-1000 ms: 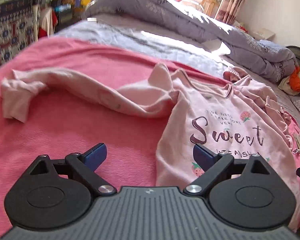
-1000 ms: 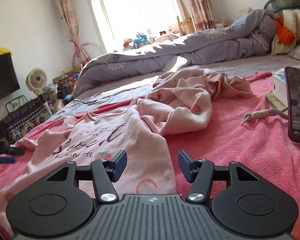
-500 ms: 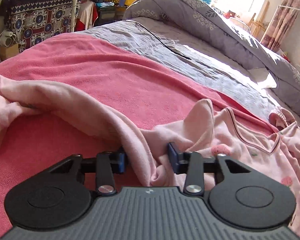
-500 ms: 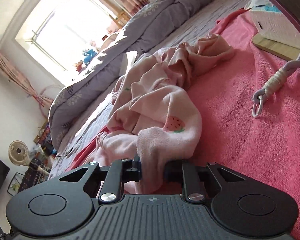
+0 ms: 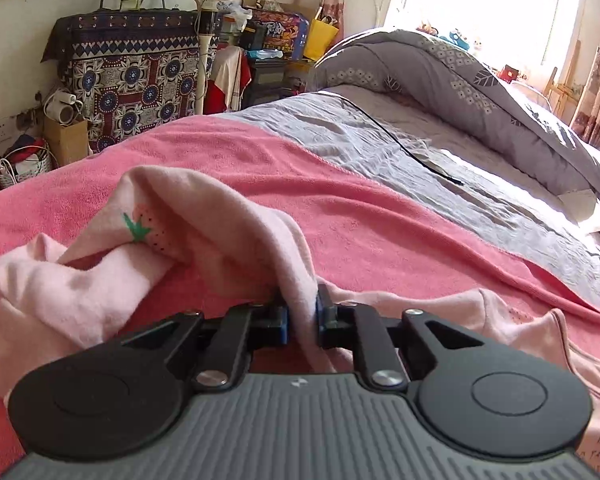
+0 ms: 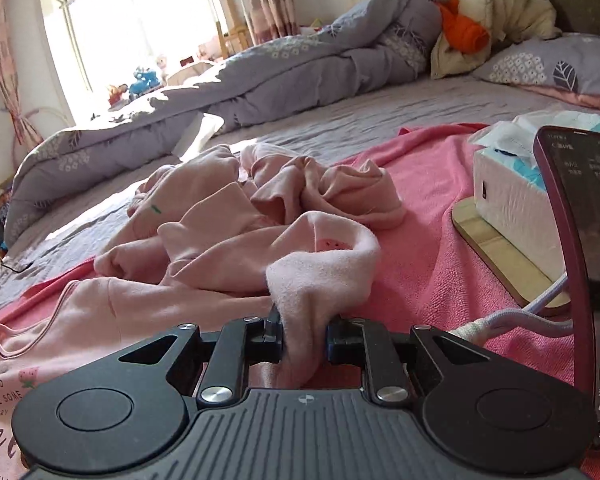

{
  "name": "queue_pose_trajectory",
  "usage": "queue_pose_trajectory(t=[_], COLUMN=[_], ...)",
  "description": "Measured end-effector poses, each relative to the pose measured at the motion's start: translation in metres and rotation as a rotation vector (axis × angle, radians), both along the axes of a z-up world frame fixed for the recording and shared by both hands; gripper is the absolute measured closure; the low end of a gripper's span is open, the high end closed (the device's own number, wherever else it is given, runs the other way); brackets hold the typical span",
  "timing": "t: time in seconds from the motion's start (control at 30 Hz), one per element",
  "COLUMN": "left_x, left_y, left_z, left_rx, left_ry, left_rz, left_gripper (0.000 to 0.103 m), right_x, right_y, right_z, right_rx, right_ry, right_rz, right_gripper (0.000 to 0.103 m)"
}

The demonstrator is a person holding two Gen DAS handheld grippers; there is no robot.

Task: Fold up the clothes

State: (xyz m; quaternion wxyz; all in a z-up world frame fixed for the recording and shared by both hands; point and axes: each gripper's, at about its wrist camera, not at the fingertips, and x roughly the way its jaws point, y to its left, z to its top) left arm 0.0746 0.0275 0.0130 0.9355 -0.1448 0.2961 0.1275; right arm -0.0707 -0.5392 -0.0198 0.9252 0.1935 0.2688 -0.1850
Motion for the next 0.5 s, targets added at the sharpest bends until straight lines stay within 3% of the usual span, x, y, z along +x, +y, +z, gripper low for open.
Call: queue_pose_trajectory(t=[0.13,0.2,0.27,0.3,0.33,0.37,0.4,0.5], left_x=[0.016,0.020,0.015,0.010,0.006,0.000,-0.007,-0.030], left_y=[-0.004,0.000,0.006,0.010,0.014,0.019,0.026,0.050], left_z=[-0.005,-0.008,-0.007,-0.006,-0.005,-0.003,0.002,0.017], left_rx=[0.128,0.109,0.091,0.082,0.074,0.062,0.041,-0.021], left_ry=[0.026,0.056,0.073,0.079,0.084,0.090,0.095,0.112], left_rz=[0.008,-0.004,-0.072,-0.121,-0.171,-0.216,-0.250,-0.354], left_gripper=[0.077,0.076,0.074,0.066,0.059,0.046,0.037,0.034], right_x=[0.008,0.018,0.017,0.015,0.010,0.001,-0.008,-0.034], right_y=[-0.006,-0.011,-0.007,-0.002,0.003,0.006,0.010,0.013], right_z=[0.002,-0.005,0.001,0.005,0.009,0.014,0.018,0.032], right_rx=[-0.001,0.043,-0.003,-0.042,-0.093,-0.132,-0.171,-0.226], right_ry=[0.000,0.076,0.097,0.124,0.140,0.143,0.145,0.142], right_rz=[0.003,0.024,0.047,0.067,0.082,0.104,0.126,0.169], right_gripper=[0.081,0.072,0.065,0.052,0.046,0.036,0.033,0.033])
